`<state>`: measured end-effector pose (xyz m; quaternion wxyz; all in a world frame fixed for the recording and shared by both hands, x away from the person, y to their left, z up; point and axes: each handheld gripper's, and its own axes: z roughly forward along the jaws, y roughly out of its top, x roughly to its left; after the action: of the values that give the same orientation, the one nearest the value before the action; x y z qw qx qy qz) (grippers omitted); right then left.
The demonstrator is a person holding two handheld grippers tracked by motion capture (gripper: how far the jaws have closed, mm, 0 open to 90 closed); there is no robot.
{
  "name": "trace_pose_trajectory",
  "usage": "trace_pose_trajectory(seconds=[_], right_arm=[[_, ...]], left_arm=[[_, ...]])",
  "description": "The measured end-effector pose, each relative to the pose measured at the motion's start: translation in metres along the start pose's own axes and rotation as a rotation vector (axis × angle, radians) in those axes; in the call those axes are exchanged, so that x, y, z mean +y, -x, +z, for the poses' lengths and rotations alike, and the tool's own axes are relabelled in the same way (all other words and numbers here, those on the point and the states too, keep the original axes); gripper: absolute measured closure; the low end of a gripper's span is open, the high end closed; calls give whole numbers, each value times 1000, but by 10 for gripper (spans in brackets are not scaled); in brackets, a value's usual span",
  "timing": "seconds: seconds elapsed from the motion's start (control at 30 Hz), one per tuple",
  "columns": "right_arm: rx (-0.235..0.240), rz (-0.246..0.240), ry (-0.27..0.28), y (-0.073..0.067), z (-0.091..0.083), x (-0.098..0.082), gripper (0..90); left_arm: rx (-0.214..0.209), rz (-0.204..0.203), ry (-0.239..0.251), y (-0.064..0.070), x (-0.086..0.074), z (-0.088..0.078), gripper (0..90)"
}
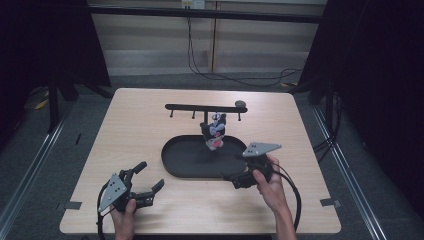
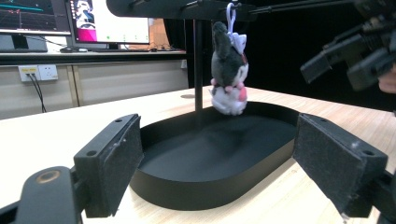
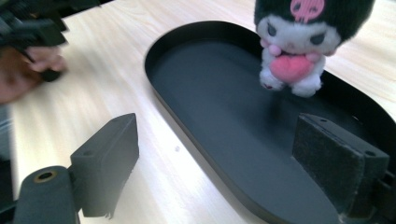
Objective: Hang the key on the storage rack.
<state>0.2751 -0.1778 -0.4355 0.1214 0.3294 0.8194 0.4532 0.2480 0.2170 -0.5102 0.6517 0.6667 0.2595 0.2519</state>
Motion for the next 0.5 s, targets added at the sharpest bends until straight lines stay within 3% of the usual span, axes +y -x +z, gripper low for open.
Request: trace_pose_trajectory(seconds=[0.03,0.07,0.2,0.5], right_arm=[[-58,0,41,-5,0,-13,141],[-58,0,41,-5,0,-13,141],[-142,19,89,-9,3,-34,142],[-304,68,291,-18,5,-73,156]], left_arm=[[0,0,0,0,0,0,156],[0,0,0,0,0,0,156],[-1,2,-1,0,0,0,157],[1,0,0,0,0,0,158]])
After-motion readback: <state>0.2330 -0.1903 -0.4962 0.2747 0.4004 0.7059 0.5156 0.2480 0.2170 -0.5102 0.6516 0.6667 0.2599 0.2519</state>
